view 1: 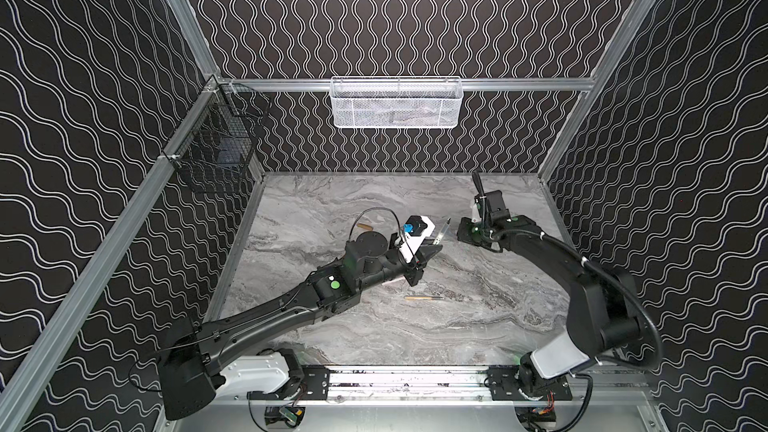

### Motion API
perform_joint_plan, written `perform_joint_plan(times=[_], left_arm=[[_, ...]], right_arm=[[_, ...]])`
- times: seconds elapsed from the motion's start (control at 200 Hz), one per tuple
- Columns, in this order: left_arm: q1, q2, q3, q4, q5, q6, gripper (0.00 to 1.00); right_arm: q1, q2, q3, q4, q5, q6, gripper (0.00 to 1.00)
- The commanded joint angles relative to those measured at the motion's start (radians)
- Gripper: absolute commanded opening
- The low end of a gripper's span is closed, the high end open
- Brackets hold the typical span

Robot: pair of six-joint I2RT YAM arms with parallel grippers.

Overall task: Insert the pens into the pen caps
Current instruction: 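Lift the green cap with the right gripper toward the held pen tip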

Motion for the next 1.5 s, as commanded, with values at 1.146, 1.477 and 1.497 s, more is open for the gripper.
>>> perform_joint_plan(times=[1.146, 1.477, 1.497], left_arm=[[0.09, 0.057, 0.003, 0.081, 0.012, -0.11, 0.0], [0.115, 0.07, 0.012, 0.092, 0.107, -0.167, 0.0], [0.118, 0.071, 0.012, 0.095, 0.112, -0.17, 0.0]], right_arm=[[0.165, -0.468, -0.018, 0.613, -0.107, -0.021, 0.06], [0.284, -0.457, -0.025, 0.685, -0.08, -0.055, 0.05], [0.288, -0.456, -0.025, 0.682, -0.077, -0.061, 0.05]])
